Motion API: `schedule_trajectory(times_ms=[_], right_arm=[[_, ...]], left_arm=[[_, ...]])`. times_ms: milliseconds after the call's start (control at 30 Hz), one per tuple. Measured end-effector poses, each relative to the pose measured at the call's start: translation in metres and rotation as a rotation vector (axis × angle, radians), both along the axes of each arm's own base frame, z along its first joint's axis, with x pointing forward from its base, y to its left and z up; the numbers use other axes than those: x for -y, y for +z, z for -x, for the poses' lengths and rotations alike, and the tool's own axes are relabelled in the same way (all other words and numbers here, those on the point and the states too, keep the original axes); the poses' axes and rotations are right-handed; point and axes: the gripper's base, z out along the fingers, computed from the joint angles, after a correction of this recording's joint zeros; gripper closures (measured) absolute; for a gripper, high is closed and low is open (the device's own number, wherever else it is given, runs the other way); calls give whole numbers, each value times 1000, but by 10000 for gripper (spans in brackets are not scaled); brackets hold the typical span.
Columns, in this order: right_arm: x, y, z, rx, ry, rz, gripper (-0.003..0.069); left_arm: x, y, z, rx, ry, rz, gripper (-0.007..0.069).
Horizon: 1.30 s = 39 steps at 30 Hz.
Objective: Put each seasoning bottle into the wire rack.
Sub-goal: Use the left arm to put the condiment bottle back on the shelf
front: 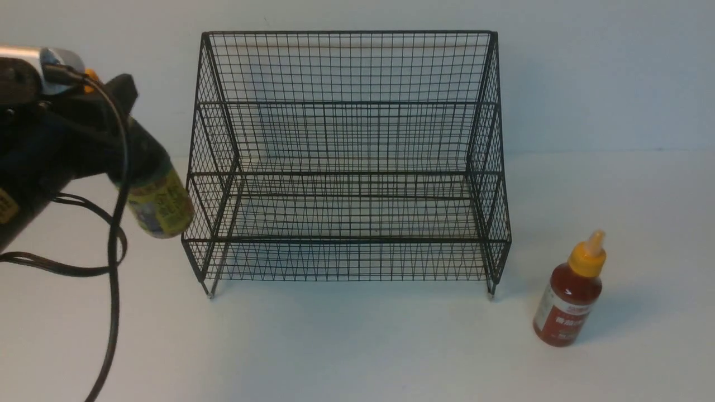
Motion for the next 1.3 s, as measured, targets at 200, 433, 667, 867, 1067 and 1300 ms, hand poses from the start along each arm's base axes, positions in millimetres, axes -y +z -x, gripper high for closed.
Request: schedule_trajectory(times_ms=[200, 433, 667, 867, 1067, 1300], right_arm=[[0, 0, 0, -1, 1, -1, 673], [-1, 0, 0, 0, 3, -10, 673], [-1, 0, 0, 0, 4, -15, 673], [-1, 0, 0, -1, 5, -15, 673], [-1, 0, 0, -2, 6, -14, 673], [-1, 0, 0, -2, 6, -14, 673]], left_arm=[[9, -7, -6, -16, -28, 47, 356], [20, -24, -26, -7, -87, 86, 356], [49, -29, -50, -40, -169, 76, 356], [58, -49, -61, -92, -193, 25, 356], [68, -71, -65, -148, -257, -57, 356], [73, -76, -63, -189, -287, -118, 356]])
